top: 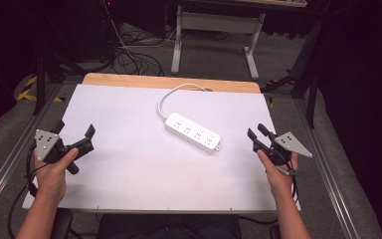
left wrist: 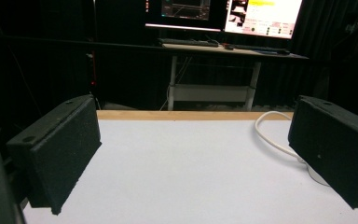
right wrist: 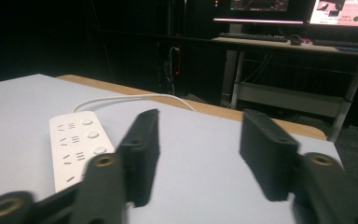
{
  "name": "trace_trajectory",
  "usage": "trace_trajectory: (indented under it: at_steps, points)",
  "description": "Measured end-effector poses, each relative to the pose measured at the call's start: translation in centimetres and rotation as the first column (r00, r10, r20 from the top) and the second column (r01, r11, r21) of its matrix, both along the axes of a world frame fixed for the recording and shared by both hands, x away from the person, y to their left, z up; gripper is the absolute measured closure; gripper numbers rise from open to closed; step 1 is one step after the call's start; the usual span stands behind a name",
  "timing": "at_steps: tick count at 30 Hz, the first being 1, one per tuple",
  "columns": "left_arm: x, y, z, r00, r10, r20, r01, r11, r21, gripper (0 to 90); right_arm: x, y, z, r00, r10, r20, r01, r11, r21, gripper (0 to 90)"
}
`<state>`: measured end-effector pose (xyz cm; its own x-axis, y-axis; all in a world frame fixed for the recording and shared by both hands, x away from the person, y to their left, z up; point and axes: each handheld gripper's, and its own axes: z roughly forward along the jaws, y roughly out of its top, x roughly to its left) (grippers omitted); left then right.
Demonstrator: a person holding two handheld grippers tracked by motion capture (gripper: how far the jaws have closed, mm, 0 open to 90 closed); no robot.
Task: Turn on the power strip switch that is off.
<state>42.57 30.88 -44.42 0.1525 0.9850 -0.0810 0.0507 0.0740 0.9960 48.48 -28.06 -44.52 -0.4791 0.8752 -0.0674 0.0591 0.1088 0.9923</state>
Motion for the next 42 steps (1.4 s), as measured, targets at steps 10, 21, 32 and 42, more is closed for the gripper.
trace_trajectory:
  at_steps: [10,21,32,42]
  points:
    - [0.0,0.1,0.0,1.0000,0.001,0.002,-0.001,1.0000,-0.001,3.3,0.1,0.1,-0.1,0.9995,-0.023,-0.022,0.023,1.000,0.002,89.6]
    - [0.0,0.1,0.0,1.0000,0.001,0.003,-0.001,1.0000,-0.002,3.4,0.6,1.1,0.5,0.9986,0.036,-0.038,-0.037,0.999,-0.010,90.0]
    - [-0.1,0.1,0.0,1.0000,0.002,0.003,-0.002,1.0000,-0.003,3.3,1.6,2.8,1.3,0.9948,0.089,-0.049,-0.090,0.996,-0.028,90.0]
    - [-0.1,0.2,0.0,1.0000,0.003,0.001,-0.003,1.0000,-0.001,3.4,3.0,4.1,1.7,0.9920,0.097,-0.080,-0.100,0.994,-0.033,90.0]
